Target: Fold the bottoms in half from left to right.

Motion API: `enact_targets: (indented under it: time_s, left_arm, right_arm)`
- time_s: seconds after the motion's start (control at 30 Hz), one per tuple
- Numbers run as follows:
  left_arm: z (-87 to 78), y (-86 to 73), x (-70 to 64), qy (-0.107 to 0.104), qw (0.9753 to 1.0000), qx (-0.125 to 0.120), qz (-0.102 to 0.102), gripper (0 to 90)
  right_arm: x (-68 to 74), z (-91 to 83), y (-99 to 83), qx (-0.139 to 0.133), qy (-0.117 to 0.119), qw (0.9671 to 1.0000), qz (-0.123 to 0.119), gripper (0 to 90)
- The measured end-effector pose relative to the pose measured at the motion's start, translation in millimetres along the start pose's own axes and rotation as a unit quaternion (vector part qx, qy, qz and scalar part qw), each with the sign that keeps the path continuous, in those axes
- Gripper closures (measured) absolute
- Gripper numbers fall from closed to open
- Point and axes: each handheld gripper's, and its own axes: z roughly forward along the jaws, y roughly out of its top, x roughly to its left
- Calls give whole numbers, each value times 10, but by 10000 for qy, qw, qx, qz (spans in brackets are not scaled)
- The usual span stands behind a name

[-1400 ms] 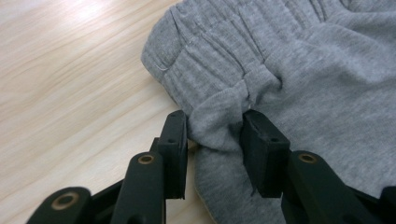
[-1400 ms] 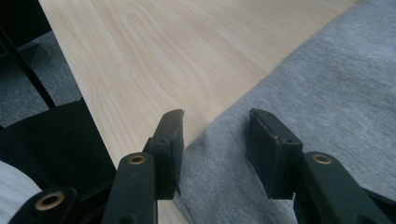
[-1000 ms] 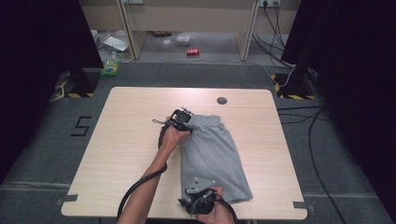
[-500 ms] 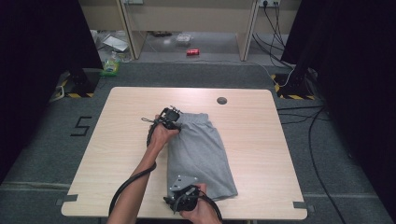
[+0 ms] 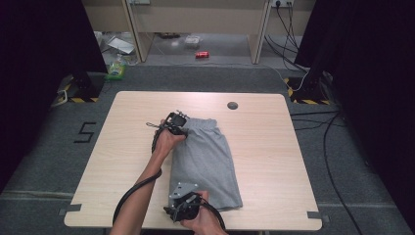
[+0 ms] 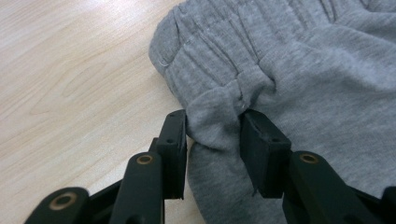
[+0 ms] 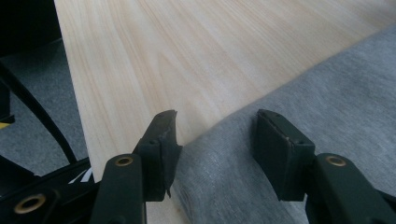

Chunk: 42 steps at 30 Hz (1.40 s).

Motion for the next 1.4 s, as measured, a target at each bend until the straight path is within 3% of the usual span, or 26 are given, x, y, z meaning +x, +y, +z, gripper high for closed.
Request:
enact_targets:
  time_s: [0.03,0.1,0.13,0.2,0.33,0.37,0.43,0.67,0.93,1.2,1.4]
  left_arm:
    - [0,-5,0,0,10000,-19,-7,617]
    - [0,-12,8,-30,10000,-39,-31,620]
    - [0,-15,13,-49,10000,-47,-58,620]
    - [1,-18,14,-57,9999,-58,-64,621]
    - [-2,-23,7,-35,10000,-68,-50,624]
    - [-2,-23,5,-30,10000,-67,-47,626]
    - [-1,-21,2,-22,10000,-66,-61,626]
    - [-2,-19,-4,-4,9999,-59,-82,628]
    - [0,-40,21,-84,9997,-114,-188,629]
    - [4,-36,39,-140,9995,-100,-252,630]
    - [3,-52,43,-167,9993,-145,-317,632]
  right_arm:
    - [-12,-6,6,14,59,10000,32,486]
    - [-66,-45,5,-152,337,9987,354,486]
    - [-88,-68,6,-159,337,9986,379,482]
    - [-139,-162,17,-203,135,9990,362,473]
    - [-327,-395,20,-481,-13,9976,497,467]
    - [-374,-435,16,-515,-69,9977,433,467]
    - [-492,-547,-8,-557,-321,9969,444,467]
    - [-936,-811,-147,-620,-859,9910,817,467]
    - [-1262,-944,-203,-676,-1261,9843,1035,464]
    - [-1552,-1028,-178,-810,-1456,9783,1234,463]
    - [-1641,-1046,-142,-857,-1566,9761,1240,464]
